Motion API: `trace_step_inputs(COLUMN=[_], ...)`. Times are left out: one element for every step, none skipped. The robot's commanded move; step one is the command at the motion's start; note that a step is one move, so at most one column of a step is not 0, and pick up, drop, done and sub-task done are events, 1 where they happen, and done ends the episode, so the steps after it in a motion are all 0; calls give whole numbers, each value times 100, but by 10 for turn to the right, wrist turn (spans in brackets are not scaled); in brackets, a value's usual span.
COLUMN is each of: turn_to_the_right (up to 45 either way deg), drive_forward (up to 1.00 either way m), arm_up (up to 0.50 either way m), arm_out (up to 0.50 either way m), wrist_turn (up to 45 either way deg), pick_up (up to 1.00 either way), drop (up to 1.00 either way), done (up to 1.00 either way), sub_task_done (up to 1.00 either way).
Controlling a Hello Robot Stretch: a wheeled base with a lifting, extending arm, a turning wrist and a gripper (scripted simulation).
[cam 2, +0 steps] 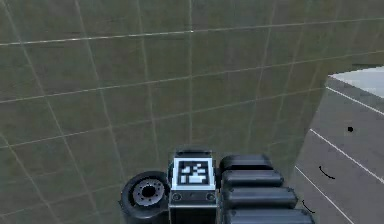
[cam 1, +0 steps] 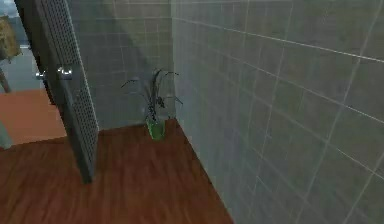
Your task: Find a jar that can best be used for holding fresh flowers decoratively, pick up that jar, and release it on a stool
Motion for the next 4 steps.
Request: trace_step_inputs(turn_to_the_right=[-330, 0, 0, 0], drive_forward=[0, 0, 0, 0], arm_up=[0, 0, 0, 0], arm_out=[0, 14, 0, 0], wrist_turn=[0, 0, 450, 450], pick_up=[0, 0, 0, 0], drop=[0, 0, 0, 0], done=[0, 0, 0, 0], sub_task_done=[0, 0, 0, 0])
